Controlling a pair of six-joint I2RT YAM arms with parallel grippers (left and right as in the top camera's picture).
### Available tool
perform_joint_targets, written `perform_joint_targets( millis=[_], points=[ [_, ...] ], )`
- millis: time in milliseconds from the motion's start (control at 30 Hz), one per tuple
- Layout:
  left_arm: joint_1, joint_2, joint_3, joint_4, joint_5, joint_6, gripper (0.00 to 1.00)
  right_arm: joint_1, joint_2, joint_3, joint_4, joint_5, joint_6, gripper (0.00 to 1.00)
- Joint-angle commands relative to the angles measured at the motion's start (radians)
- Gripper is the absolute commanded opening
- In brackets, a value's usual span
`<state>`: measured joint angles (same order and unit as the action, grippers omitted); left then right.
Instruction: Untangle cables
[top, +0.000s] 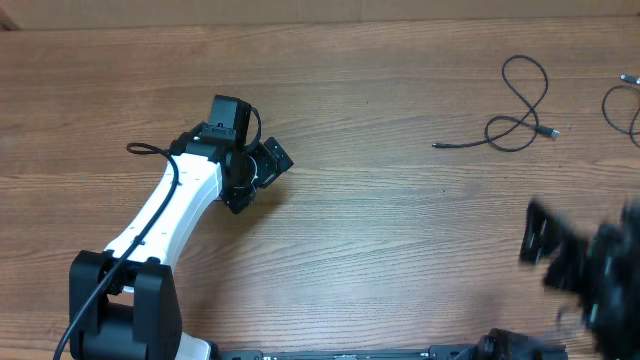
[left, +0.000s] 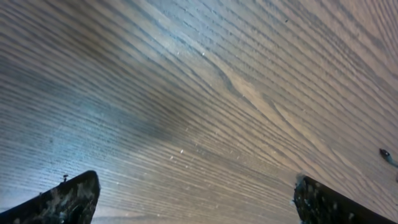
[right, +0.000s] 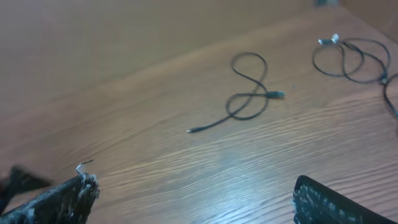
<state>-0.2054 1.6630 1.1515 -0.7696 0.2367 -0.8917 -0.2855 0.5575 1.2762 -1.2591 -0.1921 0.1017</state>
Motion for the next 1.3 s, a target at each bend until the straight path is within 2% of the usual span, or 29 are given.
perform_joint_targets(
  millis=[0,167,333,667,800,933,1267],
  points=[
    [-0.005,0.002,-0.004,0.000,0.007,-0.010,1.00,0.005,-0.128,-0.043,-0.032,-0.046,0.003,1.00],
    [-0.005,0.002,-0.004,0.000,0.007,-0.010,1.00,0.005,-0.238,-0.043,-0.105,-0.046,0.003,1.00],
    [-0.005,0.002,-0.004,0.000,0.007,-0.010,0.99,0.005,-0.242,-0.043,-0.155,-0.045,0.003,1.00],
    [-0.005,0.001,-0.004,0.000,0.007,-0.010,1.00,0.005,-0.242,-0.048,0.027,-0.112,0.003,1.00],
    [-0.005,0.001,-0.004,0.000,0.007,-0.010,0.99,0.005,-0.242,-0.109,0.143,-0.173,0.003,1.00],
    [-0.005,0.002,-0.004,0.000,0.007,-0.010,1.00,0.026,-0.247,-0.247,0.296,-0.200,0.004,1.00],
    [-0.005,0.002,-0.004,0.000,0.007,-0.010,0.99,0.211,-0.366,-0.739,0.858,-0.168,0.007,1.00]
  ],
)
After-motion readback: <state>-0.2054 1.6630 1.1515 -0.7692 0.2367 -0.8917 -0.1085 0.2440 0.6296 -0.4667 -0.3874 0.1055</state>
